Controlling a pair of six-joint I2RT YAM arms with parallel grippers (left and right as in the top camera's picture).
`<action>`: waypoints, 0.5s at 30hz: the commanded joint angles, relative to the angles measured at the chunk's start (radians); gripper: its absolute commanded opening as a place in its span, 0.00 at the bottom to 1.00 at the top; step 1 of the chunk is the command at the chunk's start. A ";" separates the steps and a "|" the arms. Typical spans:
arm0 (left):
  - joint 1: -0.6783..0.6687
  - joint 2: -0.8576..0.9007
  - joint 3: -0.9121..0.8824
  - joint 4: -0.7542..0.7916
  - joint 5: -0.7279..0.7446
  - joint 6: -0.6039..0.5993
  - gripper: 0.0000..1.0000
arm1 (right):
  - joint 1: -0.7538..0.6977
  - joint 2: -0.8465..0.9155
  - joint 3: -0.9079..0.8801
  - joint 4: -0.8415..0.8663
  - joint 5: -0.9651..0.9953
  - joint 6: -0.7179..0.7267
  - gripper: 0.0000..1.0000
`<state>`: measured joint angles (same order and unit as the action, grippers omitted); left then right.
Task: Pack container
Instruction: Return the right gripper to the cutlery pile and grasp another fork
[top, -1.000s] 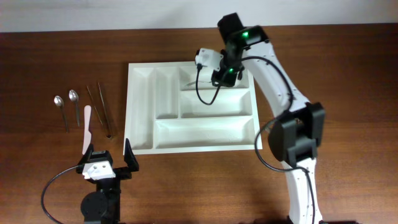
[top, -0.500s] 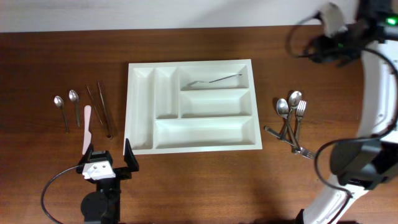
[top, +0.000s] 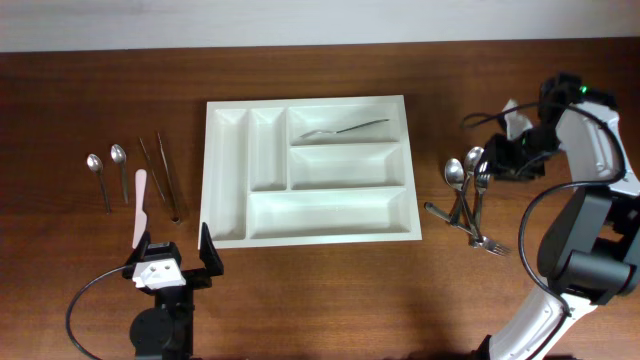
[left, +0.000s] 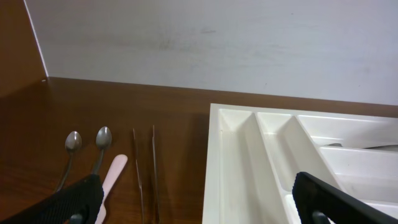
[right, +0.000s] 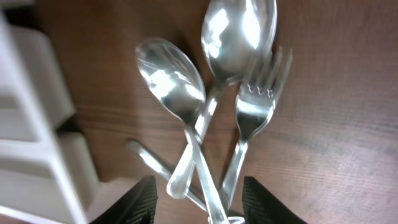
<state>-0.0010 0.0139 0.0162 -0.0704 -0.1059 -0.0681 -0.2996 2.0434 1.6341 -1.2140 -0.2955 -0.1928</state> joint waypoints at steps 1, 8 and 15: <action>-0.005 -0.008 -0.007 0.002 -0.007 0.009 0.99 | 0.004 0.007 -0.053 0.024 0.101 0.094 0.41; -0.005 -0.008 -0.007 0.002 -0.007 0.009 0.99 | 0.006 0.007 -0.133 0.092 0.176 0.196 0.42; -0.005 -0.008 -0.007 0.002 -0.007 0.009 0.99 | 0.007 0.007 -0.211 0.148 0.172 0.198 0.43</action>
<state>-0.0010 0.0139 0.0162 -0.0704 -0.1059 -0.0681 -0.2996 2.0434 1.4479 -1.0782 -0.1421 -0.0139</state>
